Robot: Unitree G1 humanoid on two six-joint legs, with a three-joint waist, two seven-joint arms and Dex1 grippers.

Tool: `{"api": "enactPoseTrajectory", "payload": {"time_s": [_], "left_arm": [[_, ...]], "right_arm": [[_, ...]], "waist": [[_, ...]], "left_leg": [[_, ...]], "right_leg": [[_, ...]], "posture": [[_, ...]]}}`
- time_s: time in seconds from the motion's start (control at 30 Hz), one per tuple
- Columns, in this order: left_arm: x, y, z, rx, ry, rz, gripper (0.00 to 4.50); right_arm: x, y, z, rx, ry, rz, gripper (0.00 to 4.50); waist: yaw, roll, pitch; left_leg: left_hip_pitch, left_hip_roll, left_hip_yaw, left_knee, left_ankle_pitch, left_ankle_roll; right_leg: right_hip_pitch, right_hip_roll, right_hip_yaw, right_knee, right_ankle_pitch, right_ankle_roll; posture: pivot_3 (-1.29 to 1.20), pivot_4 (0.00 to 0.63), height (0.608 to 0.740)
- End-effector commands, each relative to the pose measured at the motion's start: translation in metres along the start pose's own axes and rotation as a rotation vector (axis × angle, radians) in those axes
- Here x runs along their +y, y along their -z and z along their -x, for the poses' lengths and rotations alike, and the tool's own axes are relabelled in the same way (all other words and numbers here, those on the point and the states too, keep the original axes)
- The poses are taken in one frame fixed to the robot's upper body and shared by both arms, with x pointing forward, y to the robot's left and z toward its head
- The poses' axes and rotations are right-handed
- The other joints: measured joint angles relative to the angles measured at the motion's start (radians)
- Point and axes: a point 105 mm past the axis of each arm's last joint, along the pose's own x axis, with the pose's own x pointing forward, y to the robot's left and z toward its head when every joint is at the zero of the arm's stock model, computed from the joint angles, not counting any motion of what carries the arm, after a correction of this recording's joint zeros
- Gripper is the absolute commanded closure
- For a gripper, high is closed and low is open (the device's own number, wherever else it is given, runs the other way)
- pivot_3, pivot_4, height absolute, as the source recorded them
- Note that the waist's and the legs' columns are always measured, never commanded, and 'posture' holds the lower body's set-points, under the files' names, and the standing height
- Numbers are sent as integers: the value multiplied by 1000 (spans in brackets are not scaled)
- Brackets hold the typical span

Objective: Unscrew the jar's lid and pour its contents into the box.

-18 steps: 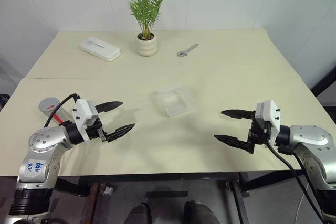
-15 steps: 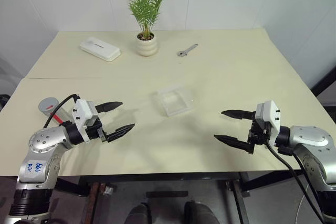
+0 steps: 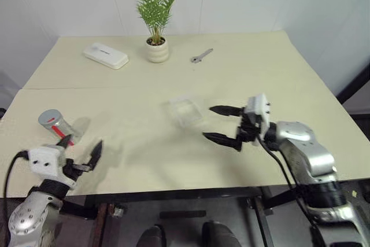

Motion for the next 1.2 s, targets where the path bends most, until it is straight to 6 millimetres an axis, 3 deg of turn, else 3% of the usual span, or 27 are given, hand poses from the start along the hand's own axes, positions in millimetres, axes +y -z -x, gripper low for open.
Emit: {"api": "enactPoseTrajectory", "payload": {"time_s": [0.03,0.2,0.4,0.7,0.93,1.2], "left_arm": [[6,-11,-8,-54,-154,-23,8],[6,-3,-31,-61,-276,20,8],[10,-3,-46,-79,-411,48,8],[-9,5,-40,-62,-455,99,8],[17,0,-39,-79,-532,34,8],[27,3,-52,-74,-565,44,8]], "right_arm": [[3,-11,-18,-33,-42,22,0],[12,-21,-42,-86,-113,46,0],[14,-30,-60,-136,-124,47,0],[12,-28,-58,-134,-103,37,0],[11,-24,-57,-127,-89,31,0],[10,-22,-57,-113,-77,37,0]], "waist": [[9,0,0],[17,-2,-1],[11,-5,-3],[12,-5,-3],[6,-5,-3],[7,-6,-3]], "left_leg": [[0,0,0,1,0,0],[-2,0,2,6,0,1],[-2,0,6,6,-2,3],[-3,1,8,6,-7,3],[-2,3,9,6,-7,3],[-3,2,9,7,-7,3]], "right_leg": [[0,0,0,0,0,-1],[1,-1,1,-2,1,-8],[-1,0,5,-2,6,2],[-2,-1,6,-3,6,2],[-2,0,6,-3,6,2],[-2,0,7,-3,6,2]], "posture": [[0,150,740],[0,150,740],[0,150,740],[0,150,740],[0,150,740],[0,150,740]]}}
